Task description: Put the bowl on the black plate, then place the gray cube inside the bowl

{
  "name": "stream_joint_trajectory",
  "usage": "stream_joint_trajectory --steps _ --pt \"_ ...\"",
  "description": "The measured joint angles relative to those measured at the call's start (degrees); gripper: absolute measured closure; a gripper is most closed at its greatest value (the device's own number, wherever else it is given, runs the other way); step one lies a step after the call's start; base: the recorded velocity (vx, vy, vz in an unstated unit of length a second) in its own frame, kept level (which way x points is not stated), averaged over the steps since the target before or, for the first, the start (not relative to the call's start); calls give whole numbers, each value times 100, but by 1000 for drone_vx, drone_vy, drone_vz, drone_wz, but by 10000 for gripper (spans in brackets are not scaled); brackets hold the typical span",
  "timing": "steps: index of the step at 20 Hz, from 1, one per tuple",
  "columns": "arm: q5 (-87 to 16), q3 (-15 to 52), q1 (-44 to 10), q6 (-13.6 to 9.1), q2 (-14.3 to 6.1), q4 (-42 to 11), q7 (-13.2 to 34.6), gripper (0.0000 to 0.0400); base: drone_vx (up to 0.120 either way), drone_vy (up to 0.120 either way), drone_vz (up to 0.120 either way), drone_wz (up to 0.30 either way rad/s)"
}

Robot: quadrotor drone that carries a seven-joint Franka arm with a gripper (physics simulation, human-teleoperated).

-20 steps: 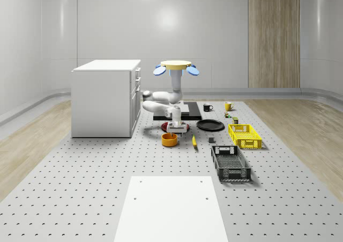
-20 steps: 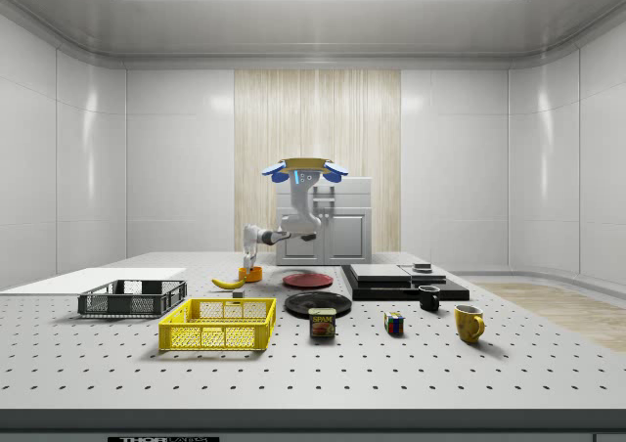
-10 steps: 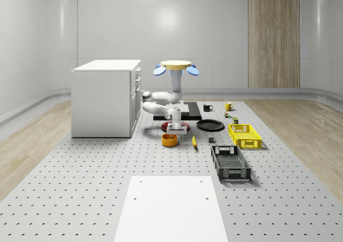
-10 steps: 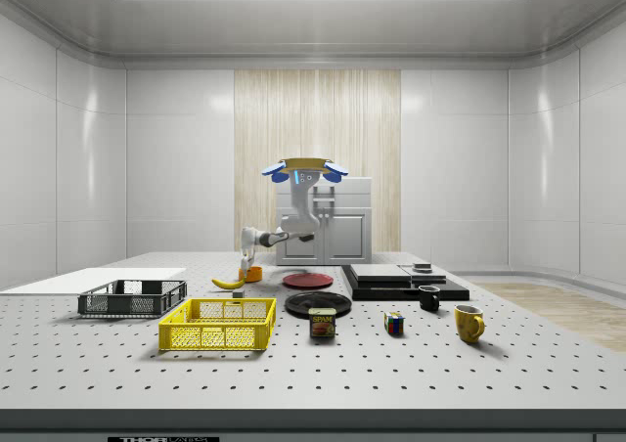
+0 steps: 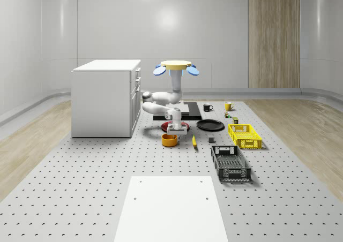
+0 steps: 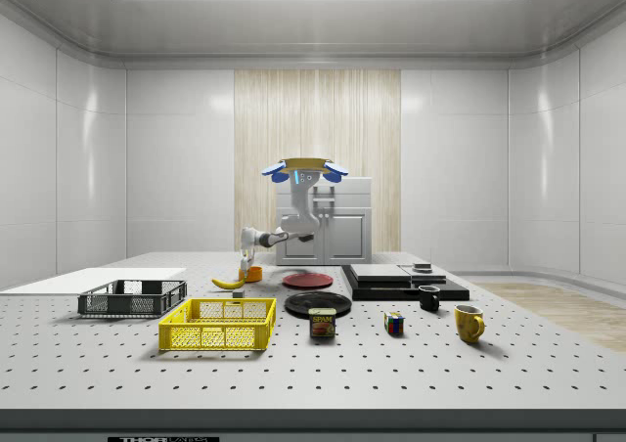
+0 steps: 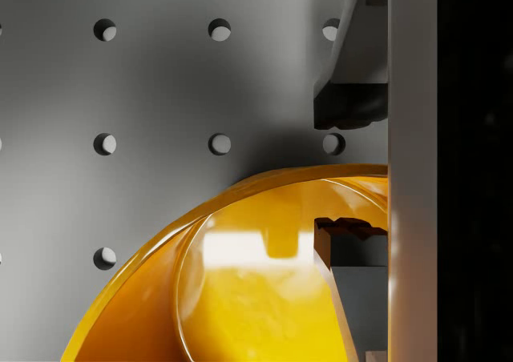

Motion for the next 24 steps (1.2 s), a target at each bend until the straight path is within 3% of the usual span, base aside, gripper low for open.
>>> stream_joint_trajectory --steps 8,14,17,24 --pt "170 179 22 -68 -10 -54 8 294 0 0 0 0" --pt "485 510 58 -180 -33 -139 21 299 0 0 113 0" --pt "562 587 61 -195 -49 -155 26 299 -107 120 120 0" --pt "641 657 56 -182 -90 -167 36 300 -120 120 6 0"
